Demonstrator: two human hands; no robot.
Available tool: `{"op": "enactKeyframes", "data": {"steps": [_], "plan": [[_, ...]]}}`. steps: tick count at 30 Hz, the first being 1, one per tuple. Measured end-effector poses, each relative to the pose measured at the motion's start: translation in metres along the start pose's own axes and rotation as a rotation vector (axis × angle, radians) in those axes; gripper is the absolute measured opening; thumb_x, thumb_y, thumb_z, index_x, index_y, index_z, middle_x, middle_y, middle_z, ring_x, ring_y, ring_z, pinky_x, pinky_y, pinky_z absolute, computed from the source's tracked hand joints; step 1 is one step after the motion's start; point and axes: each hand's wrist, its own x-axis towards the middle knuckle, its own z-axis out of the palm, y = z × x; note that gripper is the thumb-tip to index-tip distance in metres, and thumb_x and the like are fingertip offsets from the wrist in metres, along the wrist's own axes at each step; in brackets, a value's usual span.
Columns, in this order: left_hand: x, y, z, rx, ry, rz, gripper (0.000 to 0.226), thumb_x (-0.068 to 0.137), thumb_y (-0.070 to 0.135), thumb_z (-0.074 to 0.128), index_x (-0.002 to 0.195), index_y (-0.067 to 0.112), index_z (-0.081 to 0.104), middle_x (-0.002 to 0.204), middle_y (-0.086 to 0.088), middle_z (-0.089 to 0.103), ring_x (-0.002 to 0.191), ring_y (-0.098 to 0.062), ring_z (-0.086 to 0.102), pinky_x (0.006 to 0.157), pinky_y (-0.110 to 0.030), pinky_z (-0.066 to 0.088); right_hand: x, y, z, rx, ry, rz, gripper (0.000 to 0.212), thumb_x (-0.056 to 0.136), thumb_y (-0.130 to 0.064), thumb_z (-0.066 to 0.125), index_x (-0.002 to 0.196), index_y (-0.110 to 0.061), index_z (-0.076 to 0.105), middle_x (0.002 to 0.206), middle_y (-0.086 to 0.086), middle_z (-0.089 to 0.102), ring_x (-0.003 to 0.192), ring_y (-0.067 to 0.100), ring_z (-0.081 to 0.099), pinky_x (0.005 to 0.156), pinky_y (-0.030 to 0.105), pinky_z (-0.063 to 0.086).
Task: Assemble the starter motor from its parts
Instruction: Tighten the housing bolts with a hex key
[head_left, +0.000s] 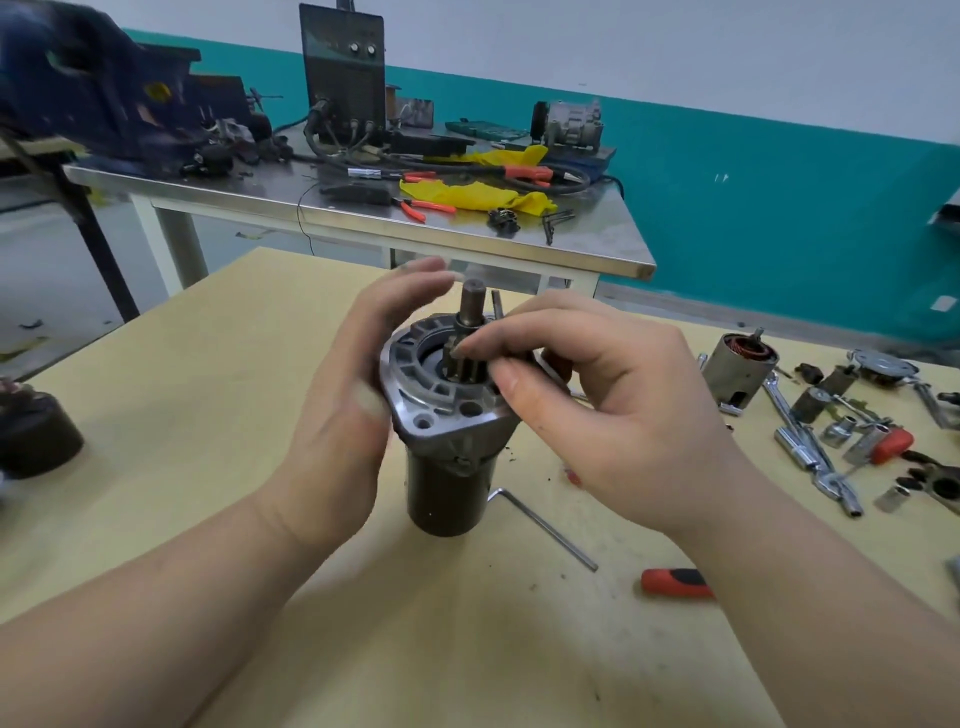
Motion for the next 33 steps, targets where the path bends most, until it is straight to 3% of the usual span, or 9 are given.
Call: {"op": "enactKeyframes", "data": {"steps": [3,6,8,11,17,20,23,27,33], "plan": [[-0.014,-0.011,-0.004,0.219,-0.092,0.210,0.099,0.079,0.045,0.092,0.157,0.027,0.034,0.171,-0.014,0.026,0.161,-0.045,0.023,0.125,-0.065,0.032,-0.001,-0.002,0.003,-0.017,-0.003,-0.024,0.023,0.095,-0.003,0.068,0.109,-0.016,0.080,0.099,-0.006,0.070,0.096,0.014,0.066,0.080,0.017,0.045],[-0.021,-0.021,0.000,0.201,-0.043,0.211,0.099,0.073,0.018,0.098,0.150,0.027,0.036,0.167,-0.010,0.034,0.156,-0.048,0.035,0.121,-0.063,0.040,-0.003,-0.003,0.003,-0.042,0.003,-0.061,0.024,0.091,-0.011,0.072,0.111,-0.022,0.078,0.098,-0.010,0.069,0.095,0.014,0.064,0.077,0.016,0.044],[-0.020,-0.023,0.002,0.199,-0.016,0.212,0.091,0.076,0.010,0.094,0.145,0.020,0.036,0.159,-0.022,0.038,0.148,-0.043,0.049,0.118,-0.057,0.047,-0.001,-0.003,-0.003,0.003,0.005,-0.032,0.034,0.087,-0.015,0.078,0.118,-0.028,0.074,0.103,-0.012,0.070,0.098,0.019,0.064,0.074,0.033,0.049],[-0.014,-0.025,0.000,0.191,-0.024,0.209,0.087,0.079,0.011,0.090,0.145,0.022,0.034,0.159,-0.018,0.040,0.147,-0.035,0.051,0.116,-0.044,0.048,0.000,-0.004,-0.017,0.124,0.075,-0.029,0.034,0.089,-0.012,0.077,0.118,-0.029,0.072,0.101,-0.006,0.073,0.095,0.025,0.068,0.074,0.053,0.053],[-0.013,-0.023,0.000,0.122,-0.034,0.197,0.090,0.078,0.015,0.091,0.145,0.040,0.036,0.151,-0.010,0.046,0.141,-0.032,0.055,0.110,-0.037,0.050,0.002,-0.019,-0.011,0.040,0.092,-0.180,0.017,0.101,-0.018,0.062,0.113,-0.016,0.075,0.102,-0.003,0.061,0.095,0.006,0.061,0.080,0.017,0.046],[-0.013,-0.022,0.000,0.119,-0.043,0.203,0.089,0.078,0.013,0.090,0.145,0.034,0.036,0.150,-0.010,0.045,0.140,-0.030,0.055,0.108,-0.033,0.050,-0.001,-0.019,0.005,0.132,0.148,-0.115,0.019,0.096,-0.010,0.070,0.112,-0.017,0.074,0.102,-0.005,0.073,0.083,-0.003,0.067,0.074,0.018,0.052],[-0.012,-0.021,0.000,0.129,-0.049,0.204,0.089,0.077,0.010,0.090,0.145,0.029,0.036,0.152,-0.011,0.045,0.141,-0.033,0.055,0.109,-0.034,0.049,-0.003,-0.017,0.017,0.218,0.206,-0.065,0.027,0.091,-0.006,0.076,0.114,-0.020,0.075,0.103,-0.004,0.079,0.087,0.013,0.076,0.073,0.025,0.059],[-0.013,-0.020,0.000,0.104,-0.066,0.191,0.090,0.078,0.011,0.090,0.145,0.037,0.037,0.154,-0.019,0.044,0.142,-0.038,0.054,0.108,-0.038,0.051,0.000,-0.018,0.024,0.249,0.314,-0.088,0.026,0.088,-0.010,0.080,0.107,-0.025,0.073,0.095,-0.008,0.079,0.088,0.016,0.078,0.073,0.025,0.060],[-0.015,-0.021,0.000,0.106,-0.061,0.208,0.091,0.077,0.010,0.089,0.146,0.035,0.036,0.159,-0.015,0.042,0.147,-0.041,0.050,0.112,-0.041,0.049,0.002,-0.017,0.019,-0.060,0.277,-0.217,0.027,0.086,-0.009,0.083,0.100,-0.028,0.071,0.091,-0.015,0.068,0.085,-0.002,0.062,0.078,0.011,0.044]]}}
